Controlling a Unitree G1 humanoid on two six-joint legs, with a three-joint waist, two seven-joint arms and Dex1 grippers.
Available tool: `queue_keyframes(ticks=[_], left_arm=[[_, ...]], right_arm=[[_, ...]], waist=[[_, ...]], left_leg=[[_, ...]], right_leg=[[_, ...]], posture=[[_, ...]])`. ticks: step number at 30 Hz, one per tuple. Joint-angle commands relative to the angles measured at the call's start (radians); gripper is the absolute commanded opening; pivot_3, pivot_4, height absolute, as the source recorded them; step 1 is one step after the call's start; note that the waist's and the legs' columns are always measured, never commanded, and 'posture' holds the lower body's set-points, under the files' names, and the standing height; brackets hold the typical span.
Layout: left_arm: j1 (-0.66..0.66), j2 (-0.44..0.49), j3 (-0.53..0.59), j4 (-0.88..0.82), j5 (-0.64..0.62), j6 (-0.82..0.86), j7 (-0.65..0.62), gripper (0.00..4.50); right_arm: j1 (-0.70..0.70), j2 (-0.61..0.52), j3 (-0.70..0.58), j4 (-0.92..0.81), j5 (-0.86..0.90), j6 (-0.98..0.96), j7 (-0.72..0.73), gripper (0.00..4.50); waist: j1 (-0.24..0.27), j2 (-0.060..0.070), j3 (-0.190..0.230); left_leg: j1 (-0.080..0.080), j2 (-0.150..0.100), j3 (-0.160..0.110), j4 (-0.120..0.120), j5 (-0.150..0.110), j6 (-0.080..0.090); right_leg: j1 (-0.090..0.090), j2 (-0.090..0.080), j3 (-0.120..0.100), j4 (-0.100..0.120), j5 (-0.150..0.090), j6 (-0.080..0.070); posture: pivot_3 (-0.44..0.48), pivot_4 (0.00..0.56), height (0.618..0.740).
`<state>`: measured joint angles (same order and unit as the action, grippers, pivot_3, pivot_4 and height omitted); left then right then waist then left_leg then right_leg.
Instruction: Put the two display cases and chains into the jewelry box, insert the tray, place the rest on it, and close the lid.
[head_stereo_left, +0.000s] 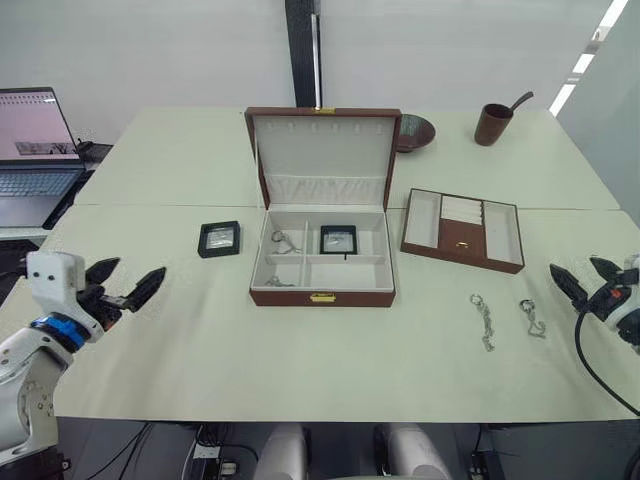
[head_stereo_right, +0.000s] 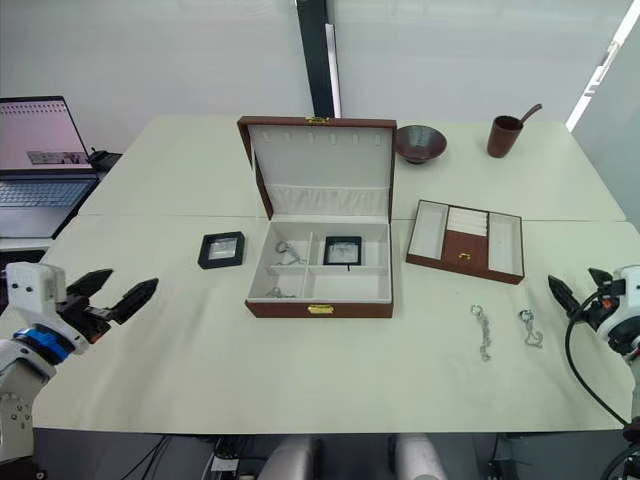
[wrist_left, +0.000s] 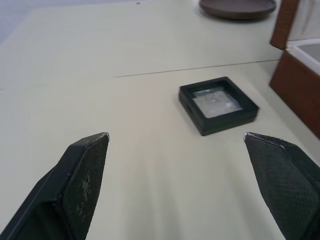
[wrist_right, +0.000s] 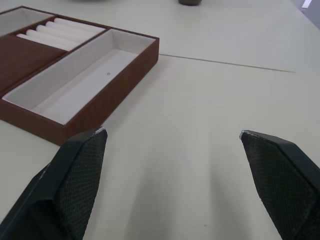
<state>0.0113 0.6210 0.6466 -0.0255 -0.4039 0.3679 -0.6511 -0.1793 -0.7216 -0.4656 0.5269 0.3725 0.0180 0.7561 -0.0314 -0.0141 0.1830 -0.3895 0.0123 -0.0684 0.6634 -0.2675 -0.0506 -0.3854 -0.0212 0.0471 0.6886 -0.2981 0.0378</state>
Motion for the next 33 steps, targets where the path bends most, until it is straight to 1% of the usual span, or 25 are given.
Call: queue_keyframes(ticks=[1,5,8,17,33], left_arm=[[-0.007,-0.005,0.020,0.065,0.064,-0.102,0.099,4.48],[-0.026,-0.012,0.018,0.143,0.094,-0.163,0.177,4.48],[-0.028,-0.015,0.013,0.177,0.094,-0.194,0.198,4.48],[-0.035,-0.019,-0.019,0.235,0.096,-0.232,0.221,4.48],[-0.025,0.002,-0.055,0.236,0.100,-0.244,0.200,4.48]], right_arm=[[-0.027,-0.002,-0.012,0.003,-0.008,-0.046,-0.025,4.50],[-0.034,-0.004,-0.016,0.035,-0.023,-0.081,-0.050,4.50],[-0.031,-0.007,-0.020,0.051,-0.023,-0.097,-0.049,4.50],[-0.017,-0.005,-0.021,0.049,-0.018,-0.099,-0.033,4.50],[-0.045,-0.024,-0.014,0.076,-0.025,-0.108,-0.003,4.50]], waist=[[0.000,0.000,0.000],[0.000,0.000,0.000],[0.000,0.000,0.000],[0.000,0.000,0.000],[-0.001,0.000,0.000]], left_leg=[[0.000,0.000,0.000,0.000,0.000,0.000],[0.001,0.000,0.000,0.000,0.000,0.000],[0.001,0.000,0.000,0.000,0.000,0.000],[0.001,0.000,0.001,0.000,0.000,0.000],[0.001,0.000,0.001,-0.001,0.000,0.000]], right_leg=[[0.000,0.000,0.000,0.000,0.000,0.000],[0.000,0.001,0.000,0.000,0.000,0.000],[0.000,0.001,0.000,0.000,0.000,0.000],[0.000,0.001,0.000,0.000,0.000,0.000],[0.000,0.001,0.000,0.000,0.000,0.000]], posture=[[0.000,0.150,0.740],[0.000,0.150,0.740],[0.000,0.150,0.740],[0.000,0.150,0.740],[0.000,0.150,0.740]])
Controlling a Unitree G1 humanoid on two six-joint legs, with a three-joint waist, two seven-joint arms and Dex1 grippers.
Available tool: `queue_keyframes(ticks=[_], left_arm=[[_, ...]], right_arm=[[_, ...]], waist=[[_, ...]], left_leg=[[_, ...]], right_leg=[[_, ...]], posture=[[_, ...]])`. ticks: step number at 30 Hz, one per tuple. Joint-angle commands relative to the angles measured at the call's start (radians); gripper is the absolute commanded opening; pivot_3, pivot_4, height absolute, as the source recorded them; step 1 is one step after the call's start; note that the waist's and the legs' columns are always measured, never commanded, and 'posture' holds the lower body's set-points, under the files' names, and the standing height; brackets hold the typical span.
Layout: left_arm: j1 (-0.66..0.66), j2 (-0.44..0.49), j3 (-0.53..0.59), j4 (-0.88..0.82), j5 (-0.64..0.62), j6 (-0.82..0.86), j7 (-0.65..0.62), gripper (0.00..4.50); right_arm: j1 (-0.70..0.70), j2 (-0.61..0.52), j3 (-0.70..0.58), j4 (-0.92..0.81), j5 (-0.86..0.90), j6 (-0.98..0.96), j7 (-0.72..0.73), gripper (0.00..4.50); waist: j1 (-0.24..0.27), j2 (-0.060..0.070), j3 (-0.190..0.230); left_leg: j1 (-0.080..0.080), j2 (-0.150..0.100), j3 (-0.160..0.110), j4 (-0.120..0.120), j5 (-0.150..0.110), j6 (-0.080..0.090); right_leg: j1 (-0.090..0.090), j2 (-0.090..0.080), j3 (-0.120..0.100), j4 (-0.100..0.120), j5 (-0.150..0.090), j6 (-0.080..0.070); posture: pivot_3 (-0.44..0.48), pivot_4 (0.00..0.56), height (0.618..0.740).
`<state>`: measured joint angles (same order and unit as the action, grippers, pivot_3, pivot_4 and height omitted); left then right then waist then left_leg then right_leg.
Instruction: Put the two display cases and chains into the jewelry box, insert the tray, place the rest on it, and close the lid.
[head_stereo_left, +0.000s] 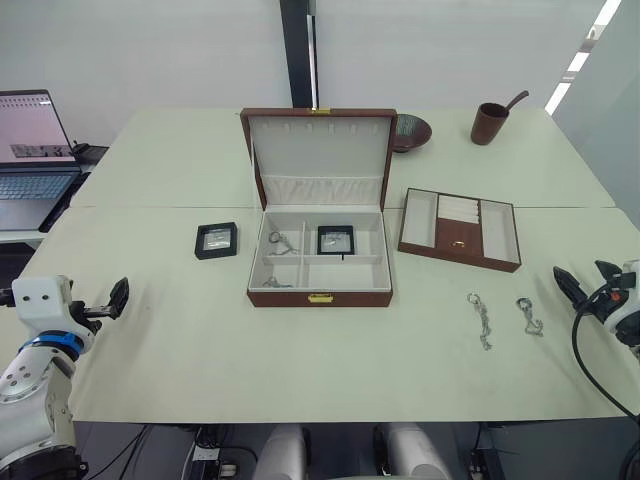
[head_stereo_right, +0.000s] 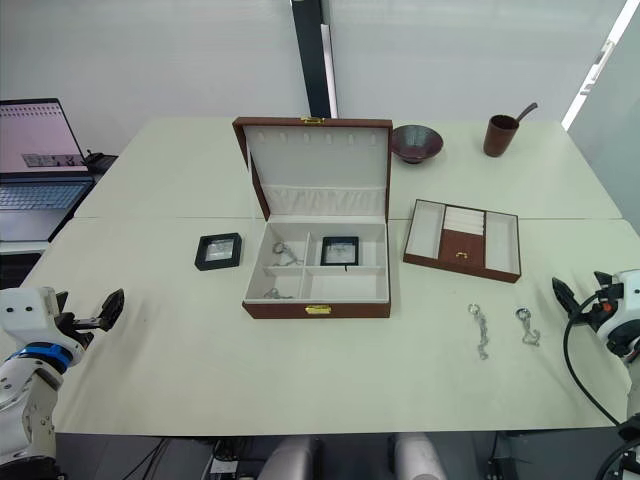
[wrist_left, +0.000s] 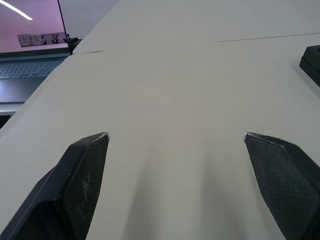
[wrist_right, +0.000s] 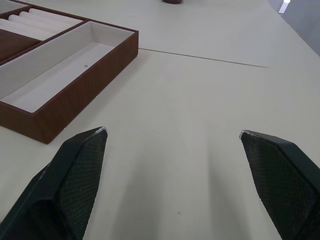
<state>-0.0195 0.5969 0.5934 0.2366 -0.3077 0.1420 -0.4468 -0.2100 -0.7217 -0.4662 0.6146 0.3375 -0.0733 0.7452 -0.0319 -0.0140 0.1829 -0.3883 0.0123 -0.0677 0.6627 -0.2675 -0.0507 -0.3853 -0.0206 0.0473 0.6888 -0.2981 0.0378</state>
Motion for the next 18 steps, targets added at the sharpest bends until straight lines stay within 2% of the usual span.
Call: queue_keyframes(ticks=[1,8,13,18], left_arm=[[0.014,0.029,-0.011,-0.027,0.013,-0.023,-0.013,4.48],[0.023,0.072,-0.069,-0.020,0.033,-0.047,-0.096,4.48],[-0.004,0.124,-0.171,-0.021,0.052,-0.059,-0.217,4.48],[-0.102,0.192,-0.247,0.052,0.083,-0.090,-0.308,4.48]], right_arm=[[-0.016,-0.025,-0.013,-0.011,0.010,-0.017,0.011,4.50],[-0.013,-0.027,-0.002,-0.080,0.044,0.020,0.092,4.50],[0.012,-0.031,0.015,-0.255,0.124,0.122,0.197,4.50],[0.069,-0.067,0.052,-0.464,0.194,0.249,0.299,4.50]], waist=[[0.000,0.000,0.000],[0.000,0.000,0.000],[0.000,0.000,0.000],[0.001,0.000,0.000]], left_leg=[[0.000,0.000,0.000,0.000,0.000,0.000],[0.000,0.000,0.000,0.000,0.000,0.000],[0.000,0.000,0.000,0.000,0.000,0.000],[0.000,0.000,-0.001,0.000,0.000,0.000]], right_leg=[[0.000,0.000,0.000,0.000,0.000,0.000],[0.000,0.000,0.000,0.000,0.000,0.000],[0.000,0.000,0.000,0.000,0.000,0.000],[0.000,0.000,-0.001,0.000,0.000,0.000]], posture=[[0.000,0.150,0.740],[0.000,0.150,0.740],[0.000,0.150,0.740],[0.000,0.150,0.740]])
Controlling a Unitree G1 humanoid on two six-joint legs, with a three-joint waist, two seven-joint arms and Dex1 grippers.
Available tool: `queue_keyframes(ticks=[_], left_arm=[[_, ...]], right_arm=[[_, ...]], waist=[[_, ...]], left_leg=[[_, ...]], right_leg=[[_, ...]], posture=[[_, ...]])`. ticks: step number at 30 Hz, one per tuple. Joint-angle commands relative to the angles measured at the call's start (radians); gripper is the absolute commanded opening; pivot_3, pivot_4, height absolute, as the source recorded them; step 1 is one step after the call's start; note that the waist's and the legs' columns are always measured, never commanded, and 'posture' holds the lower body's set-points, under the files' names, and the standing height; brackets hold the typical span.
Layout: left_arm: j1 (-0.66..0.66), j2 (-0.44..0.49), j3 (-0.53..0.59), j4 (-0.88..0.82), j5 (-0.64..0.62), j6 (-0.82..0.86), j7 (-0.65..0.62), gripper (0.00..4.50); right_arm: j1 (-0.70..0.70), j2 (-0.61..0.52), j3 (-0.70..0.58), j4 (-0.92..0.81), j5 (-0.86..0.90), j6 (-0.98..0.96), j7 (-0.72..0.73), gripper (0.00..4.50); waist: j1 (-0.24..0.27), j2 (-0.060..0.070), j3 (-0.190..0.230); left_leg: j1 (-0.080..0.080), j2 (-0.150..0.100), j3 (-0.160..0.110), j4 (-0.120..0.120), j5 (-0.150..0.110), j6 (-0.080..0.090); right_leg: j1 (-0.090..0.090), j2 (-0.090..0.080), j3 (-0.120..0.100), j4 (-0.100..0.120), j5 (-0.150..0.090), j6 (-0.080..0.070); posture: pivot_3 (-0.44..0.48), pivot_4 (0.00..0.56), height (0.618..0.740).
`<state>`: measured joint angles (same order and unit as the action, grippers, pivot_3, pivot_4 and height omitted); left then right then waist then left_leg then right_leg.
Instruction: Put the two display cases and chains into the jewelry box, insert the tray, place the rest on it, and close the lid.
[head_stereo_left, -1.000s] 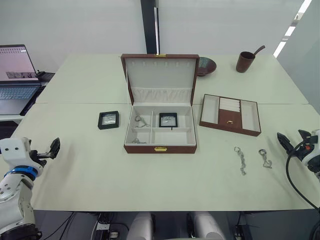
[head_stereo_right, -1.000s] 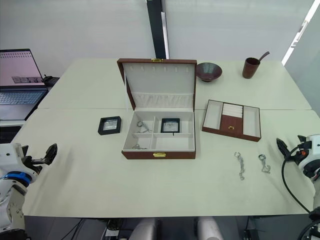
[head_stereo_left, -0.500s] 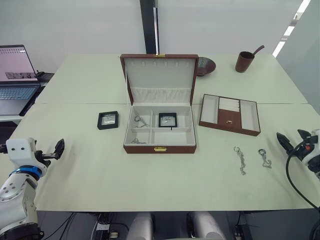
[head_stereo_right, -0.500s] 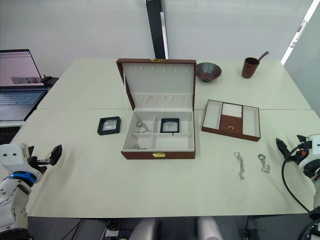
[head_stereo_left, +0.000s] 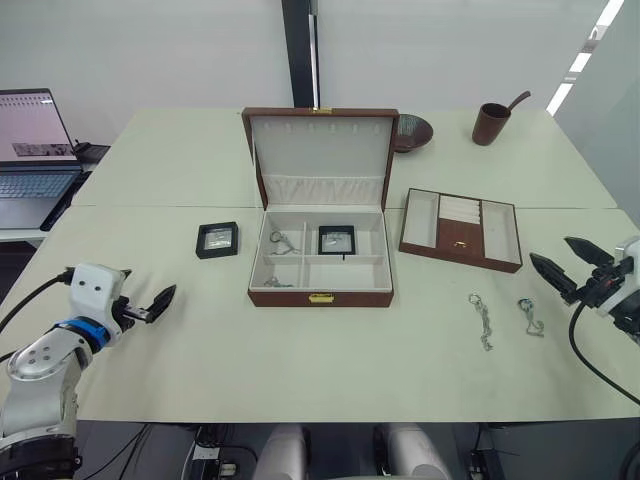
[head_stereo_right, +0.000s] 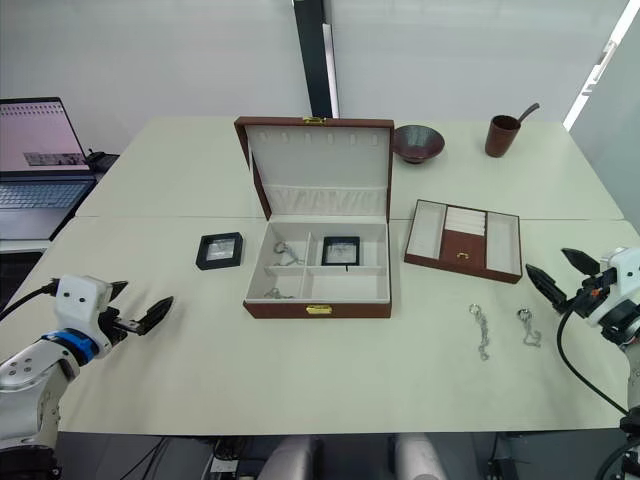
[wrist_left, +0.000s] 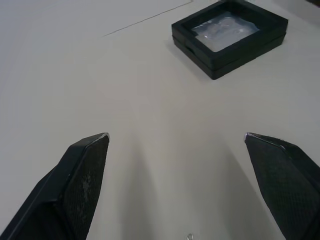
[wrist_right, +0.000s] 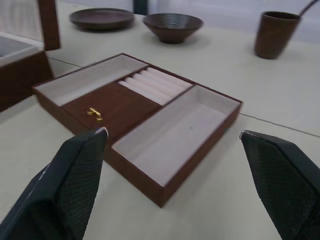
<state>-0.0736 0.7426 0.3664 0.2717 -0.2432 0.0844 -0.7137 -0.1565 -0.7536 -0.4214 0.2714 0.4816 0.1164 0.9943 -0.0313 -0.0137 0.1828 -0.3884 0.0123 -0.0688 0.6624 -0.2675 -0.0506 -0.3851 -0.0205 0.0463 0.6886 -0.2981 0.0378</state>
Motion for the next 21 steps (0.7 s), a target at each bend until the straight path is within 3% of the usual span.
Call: queue_keyframes(ticks=[1,9,21], left_arm=[[-0.075,0.059,-0.040,0.033,0.027,-0.036,-0.059,4.48],[-0.285,0.122,-0.188,0.179,0.073,-0.063,-0.242,4.48],[-0.654,0.105,-0.405,0.543,0.238,-0.213,-0.438,4.48]], right_arm=[[0.020,-0.043,0.015,-0.166,0.069,0.089,0.061,4.50],[0.034,-0.084,0.067,-0.429,0.149,0.247,0.103,4.50],[0.014,-0.105,0.096,-0.646,0.199,0.350,0.068,4.50]], waist=[[0.000,0.000,0.000],[0.000,0.000,0.000],[0.001,-0.001,0.000]], left_leg=[[0.000,0.000,0.000,0.000,0.000,0.000],[0.000,0.000,0.000,0.000,0.000,0.000],[-0.005,-0.001,-0.002,0.001,0.000,0.000]], right_leg=[[0.000,0.000,0.000,0.000,0.000,0.000],[0.000,0.001,-0.001,0.000,0.000,0.000],[-0.002,0.001,-0.003,0.000,0.000,0.000]], posture=[[0.000,0.150,0.740],[0.000,0.150,0.740],[0.000,0.150,0.740]])
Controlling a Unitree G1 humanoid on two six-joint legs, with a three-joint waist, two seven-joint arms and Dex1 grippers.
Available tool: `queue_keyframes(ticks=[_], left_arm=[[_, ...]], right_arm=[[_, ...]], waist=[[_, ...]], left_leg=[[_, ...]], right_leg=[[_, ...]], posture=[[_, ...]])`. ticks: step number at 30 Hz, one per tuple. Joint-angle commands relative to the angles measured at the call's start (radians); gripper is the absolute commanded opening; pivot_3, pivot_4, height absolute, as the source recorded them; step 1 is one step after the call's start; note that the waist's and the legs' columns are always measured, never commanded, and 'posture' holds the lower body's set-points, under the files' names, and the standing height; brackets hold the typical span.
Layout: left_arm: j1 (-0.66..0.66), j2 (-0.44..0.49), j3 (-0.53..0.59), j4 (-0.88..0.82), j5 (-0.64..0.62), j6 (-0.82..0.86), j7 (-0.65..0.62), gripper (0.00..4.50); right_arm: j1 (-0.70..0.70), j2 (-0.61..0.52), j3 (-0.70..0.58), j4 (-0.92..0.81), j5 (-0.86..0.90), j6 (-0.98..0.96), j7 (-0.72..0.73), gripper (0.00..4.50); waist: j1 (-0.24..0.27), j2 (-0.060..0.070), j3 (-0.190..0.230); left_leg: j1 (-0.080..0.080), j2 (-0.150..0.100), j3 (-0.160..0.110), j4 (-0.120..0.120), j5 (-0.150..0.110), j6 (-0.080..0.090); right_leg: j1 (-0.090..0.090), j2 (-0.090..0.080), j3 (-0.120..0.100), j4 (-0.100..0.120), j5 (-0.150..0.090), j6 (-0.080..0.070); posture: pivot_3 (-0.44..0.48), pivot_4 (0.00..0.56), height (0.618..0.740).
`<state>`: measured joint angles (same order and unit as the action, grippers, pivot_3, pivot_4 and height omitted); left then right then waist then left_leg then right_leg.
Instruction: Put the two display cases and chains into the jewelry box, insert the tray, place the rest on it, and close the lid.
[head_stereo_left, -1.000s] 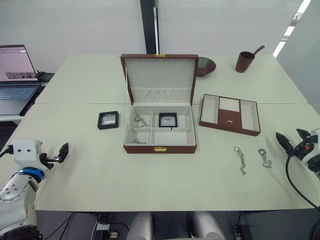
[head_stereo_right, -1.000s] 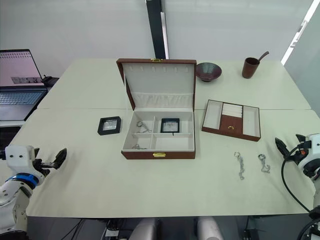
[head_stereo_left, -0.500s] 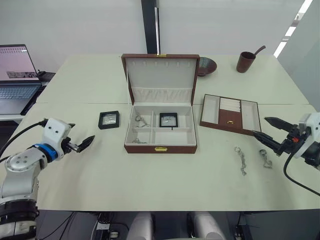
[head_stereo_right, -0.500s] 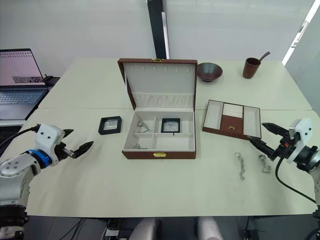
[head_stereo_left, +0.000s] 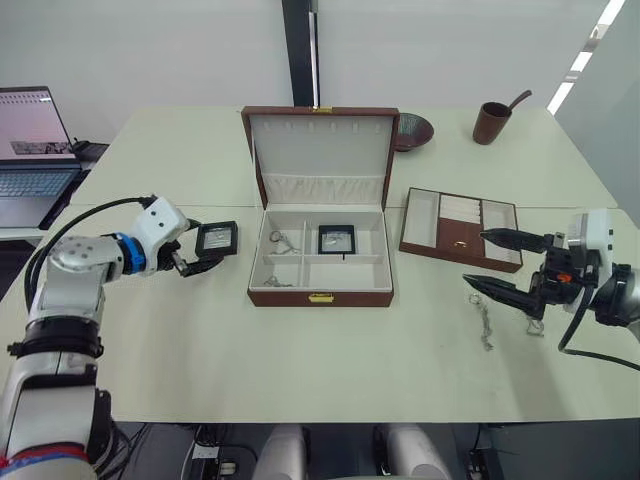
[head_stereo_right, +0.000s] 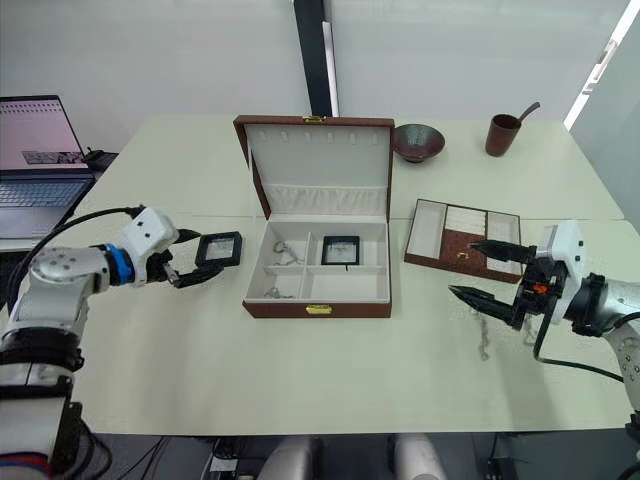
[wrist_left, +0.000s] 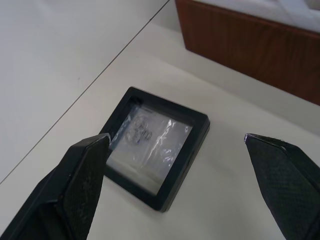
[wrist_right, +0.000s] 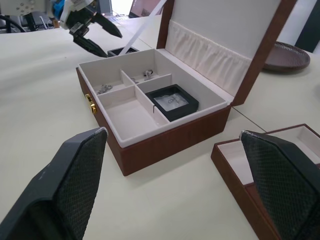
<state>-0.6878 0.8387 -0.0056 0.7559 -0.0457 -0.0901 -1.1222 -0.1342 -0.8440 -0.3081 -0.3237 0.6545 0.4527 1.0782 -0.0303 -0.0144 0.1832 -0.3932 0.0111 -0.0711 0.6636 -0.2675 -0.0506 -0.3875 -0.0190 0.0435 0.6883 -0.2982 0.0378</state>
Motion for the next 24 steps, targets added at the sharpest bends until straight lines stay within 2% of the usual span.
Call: queue_keyframes(ticks=[1,11,20,24], left_arm=[[-0.055,0.004,-0.044,0.082,0.050,-0.046,-0.038,4.48],[-0.132,-0.026,-0.092,0.218,0.101,-0.083,-0.067,4.48],[-0.143,-0.038,-0.095,0.251,0.117,-0.105,-0.062,4.48],[-0.144,-0.045,-0.094,0.254,0.116,-0.101,-0.063,3.64]], right_arm=[[-0.007,-0.013,-0.019,-0.058,0.028,0.018,-0.020,4.50],[0.038,-0.012,-0.039,-0.125,0.053,0.032,-0.039,4.50],[0.060,-0.027,-0.026,-0.165,0.065,0.039,-0.025,4.50],[0.066,-0.033,-0.021,-0.158,0.055,0.031,-0.014,4.50]], waist=[[-0.001,0.000,0.000],[-0.001,-0.001,0.001],[-0.001,-0.001,0.001],[-0.001,-0.001,0.001]], left_leg=[[0.000,0.000,0.000,0.000,0.000,0.000],[-0.002,0.000,-0.001,0.001,0.000,0.000],[-0.001,0.000,-0.002,0.001,0.000,0.000],[-0.001,0.000,-0.002,0.001,0.000,0.000]], right_leg=[[0.000,0.000,0.000,0.000,0.000,0.000],[-0.001,0.000,-0.001,0.000,0.000,0.000],[-0.001,0.000,-0.001,0.000,0.000,0.000],[-0.001,0.000,-0.001,0.001,0.000,0.000]], posture=[[0.000,0.150,0.740],[0.000,0.150,0.740],[0.000,0.150,0.740],[0.000,0.150,0.740]])
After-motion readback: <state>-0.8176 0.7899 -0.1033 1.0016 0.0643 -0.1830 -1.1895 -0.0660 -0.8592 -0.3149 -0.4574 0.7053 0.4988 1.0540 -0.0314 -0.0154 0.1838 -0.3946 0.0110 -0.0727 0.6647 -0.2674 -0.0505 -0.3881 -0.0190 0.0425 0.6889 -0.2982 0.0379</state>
